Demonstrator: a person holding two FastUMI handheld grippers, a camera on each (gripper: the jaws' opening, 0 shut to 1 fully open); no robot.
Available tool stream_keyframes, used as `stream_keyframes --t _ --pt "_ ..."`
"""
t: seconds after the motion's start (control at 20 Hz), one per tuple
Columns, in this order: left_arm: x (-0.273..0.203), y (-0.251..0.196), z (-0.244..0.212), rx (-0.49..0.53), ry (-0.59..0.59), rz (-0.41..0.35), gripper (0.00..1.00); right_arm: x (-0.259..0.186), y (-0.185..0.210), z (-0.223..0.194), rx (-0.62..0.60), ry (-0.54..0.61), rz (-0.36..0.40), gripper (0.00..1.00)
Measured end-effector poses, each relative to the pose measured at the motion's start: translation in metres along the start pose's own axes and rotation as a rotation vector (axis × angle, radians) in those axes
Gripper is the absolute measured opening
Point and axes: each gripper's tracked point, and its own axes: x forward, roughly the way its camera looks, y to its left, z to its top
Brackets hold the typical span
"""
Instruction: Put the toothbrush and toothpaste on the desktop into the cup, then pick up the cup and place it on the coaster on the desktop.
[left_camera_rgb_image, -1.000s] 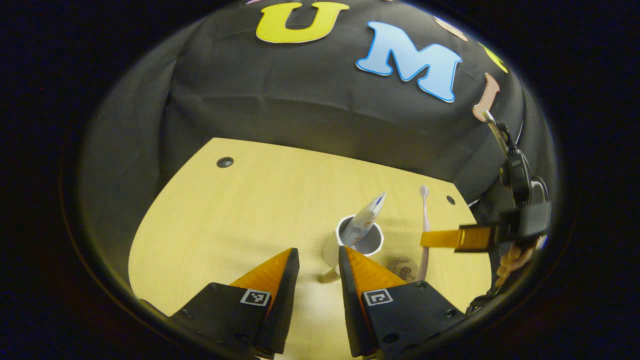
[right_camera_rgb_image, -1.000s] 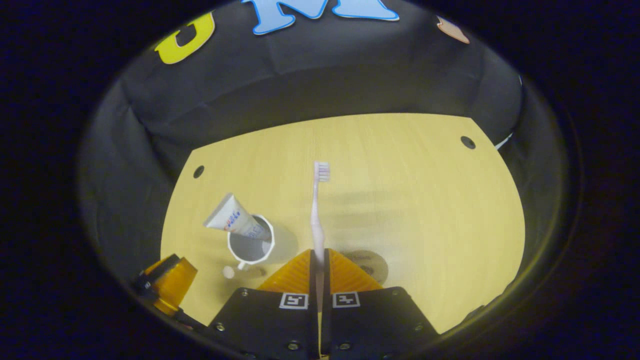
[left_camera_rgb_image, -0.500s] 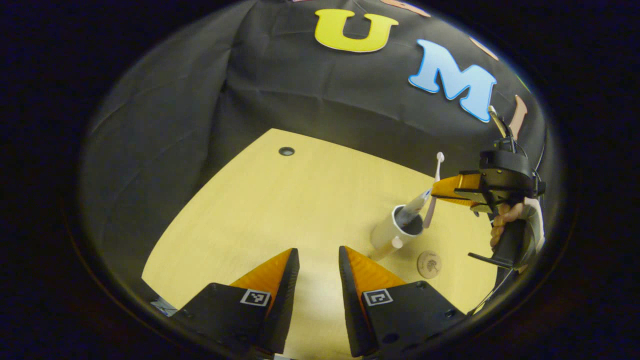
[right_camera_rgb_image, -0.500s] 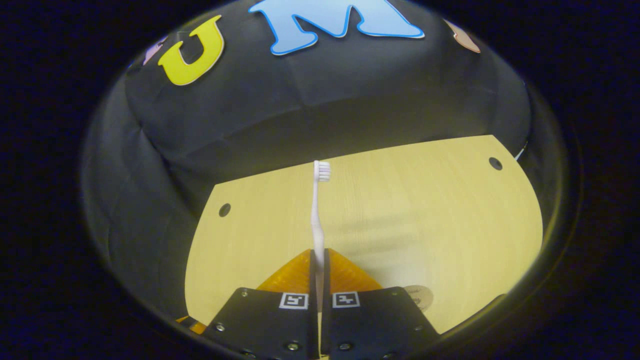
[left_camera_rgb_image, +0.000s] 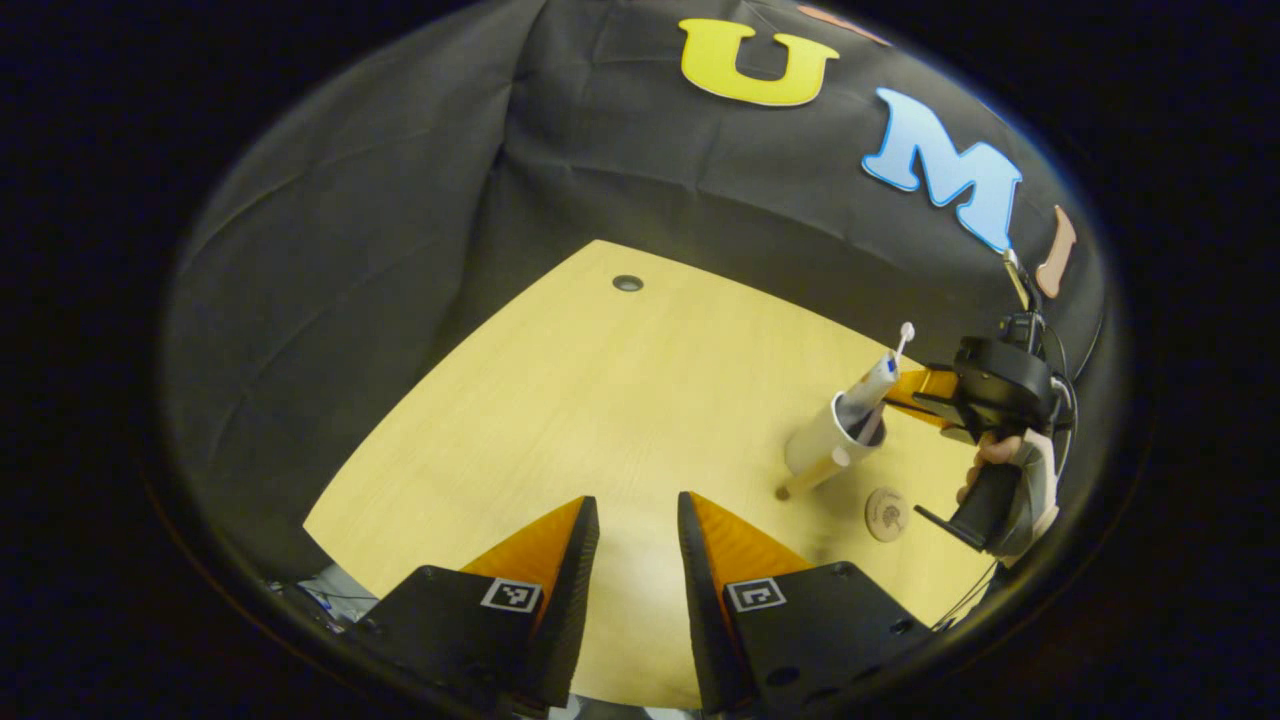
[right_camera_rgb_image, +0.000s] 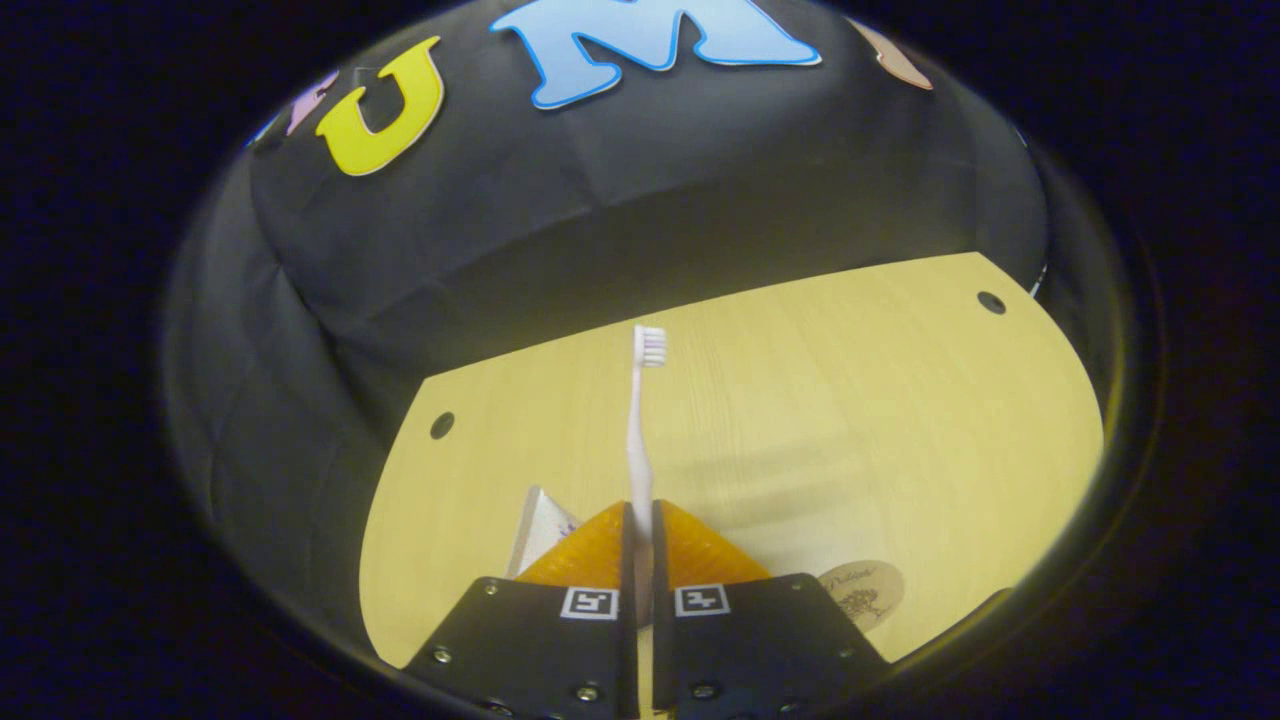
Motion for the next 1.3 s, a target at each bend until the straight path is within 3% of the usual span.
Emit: stream_keyframes --t 0.15,0.2,0.25,0.3,0.4,0.55,0.65,0.7,0.9,1.0,1.05,1.3 --pt "0.012 -0.019 0.007 0.038 -0.001 -0.024 0.58 -0.012 -0.004 -0.007 -0.003 -0.005 0.018 0.08" --pt "0.017 -0.023 0.009 0.05 0.0 -0.031 0.53 -0.015 -0.003 -0.007 -0.007 -0.01 0.029 0.08" --pt "0.02 -0.029 0.013 0.062 0.002 -0.041 0.58 -0.017 -0.002 -0.007 -0.015 -0.015 0.037 0.07" --pt "0.026 -0.035 0.014 0.073 0.003 -0.051 0.53 -0.023 -0.003 -0.009 -0.023 -0.02 0.037 0.07" --pt "0.036 -0.047 0.015 0.093 0.008 -0.072 0.58 -0.031 -0.003 -0.009 -0.017 -0.027 0.047 0.07" --pt "0.053 -0.067 0.017 0.137 0.02 -0.128 0.58 -0.042 -0.009 -0.011 -0.027 -0.025 0.059 0.07" --pt "0.063 -0.083 0.02 0.183 0.039 -0.177 0.48 -0.05 -0.018 -0.012 -0.034 -0.021 0.059 0.07" --pt "0.067 -0.094 0.022 0.208 0.059 -0.212 0.52 -0.055 -0.026 -0.014 -0.031 -0.018 0.054 0.07" --pt "0.083 -0.137 0.03 0.327 0.115 -0.302 0.69 -0.074 -0.067 -0.021 0.017 -0.021 -0.002 0.07" --pt "0.092 -0.159 0.035 0.37 0.147 -0.342 0.84 -0.083 -0.091 -0.029 0.049 -0.016 -0.04 0.07" --pt "0.096 -0.169 0.035 0.388 0.168 -0.356 0.77 -0.088 -0.105 -0.033 0.066 -0.014 -0.063 0.07" --pt "0.127 -0.196 0.007 0.488 0.311 -0.407 0.77 -0.123 -0.169 -0.044 0.161 -0.026 -0.173 0.07"
